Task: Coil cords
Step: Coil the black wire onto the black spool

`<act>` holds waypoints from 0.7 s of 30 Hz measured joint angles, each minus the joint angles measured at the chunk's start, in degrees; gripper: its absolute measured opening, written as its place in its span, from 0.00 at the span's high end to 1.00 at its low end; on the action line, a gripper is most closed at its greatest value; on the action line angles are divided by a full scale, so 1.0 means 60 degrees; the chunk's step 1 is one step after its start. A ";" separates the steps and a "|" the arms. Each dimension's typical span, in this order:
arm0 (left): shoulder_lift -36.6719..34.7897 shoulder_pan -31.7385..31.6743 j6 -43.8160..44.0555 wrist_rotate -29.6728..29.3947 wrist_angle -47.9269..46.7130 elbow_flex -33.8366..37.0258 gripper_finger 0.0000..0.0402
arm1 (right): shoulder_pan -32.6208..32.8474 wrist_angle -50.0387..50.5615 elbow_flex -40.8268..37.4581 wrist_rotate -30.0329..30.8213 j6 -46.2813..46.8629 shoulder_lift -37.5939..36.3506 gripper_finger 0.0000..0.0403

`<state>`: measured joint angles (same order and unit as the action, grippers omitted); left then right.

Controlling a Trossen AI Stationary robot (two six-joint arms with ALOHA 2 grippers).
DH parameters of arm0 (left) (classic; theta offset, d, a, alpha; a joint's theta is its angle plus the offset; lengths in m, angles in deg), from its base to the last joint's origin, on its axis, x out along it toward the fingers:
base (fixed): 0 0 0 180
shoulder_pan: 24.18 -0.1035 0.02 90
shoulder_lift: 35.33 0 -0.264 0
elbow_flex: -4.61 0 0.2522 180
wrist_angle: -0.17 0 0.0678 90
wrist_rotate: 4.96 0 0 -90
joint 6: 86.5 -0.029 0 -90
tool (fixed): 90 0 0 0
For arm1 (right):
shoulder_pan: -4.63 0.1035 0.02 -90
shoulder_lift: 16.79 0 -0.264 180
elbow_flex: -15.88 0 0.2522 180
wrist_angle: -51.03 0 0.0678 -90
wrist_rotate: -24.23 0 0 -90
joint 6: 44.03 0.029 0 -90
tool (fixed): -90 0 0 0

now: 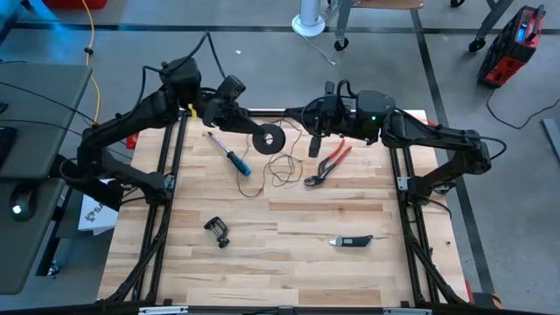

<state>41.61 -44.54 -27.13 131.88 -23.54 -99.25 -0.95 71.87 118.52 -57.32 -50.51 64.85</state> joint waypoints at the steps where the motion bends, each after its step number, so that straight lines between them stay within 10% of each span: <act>1: 0.0093 0.0027 0.0145 0.0086 0.0292 0.0001 1.00 | -0.0010 -0.0028 0.0000 -0.0078 0.0012 0.0020 1.00; 21: 0.1435 -0.0106 0.2252 0.0278 0.5637 0.0004 1.00 | -0.0001 -0.2807 0.0000 -0.0930 0.1911 0.0978 1.00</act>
<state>50.22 -45.18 -13.62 133.55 10.28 -99.23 -0.96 55.03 118.52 -62.90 -39.05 70.71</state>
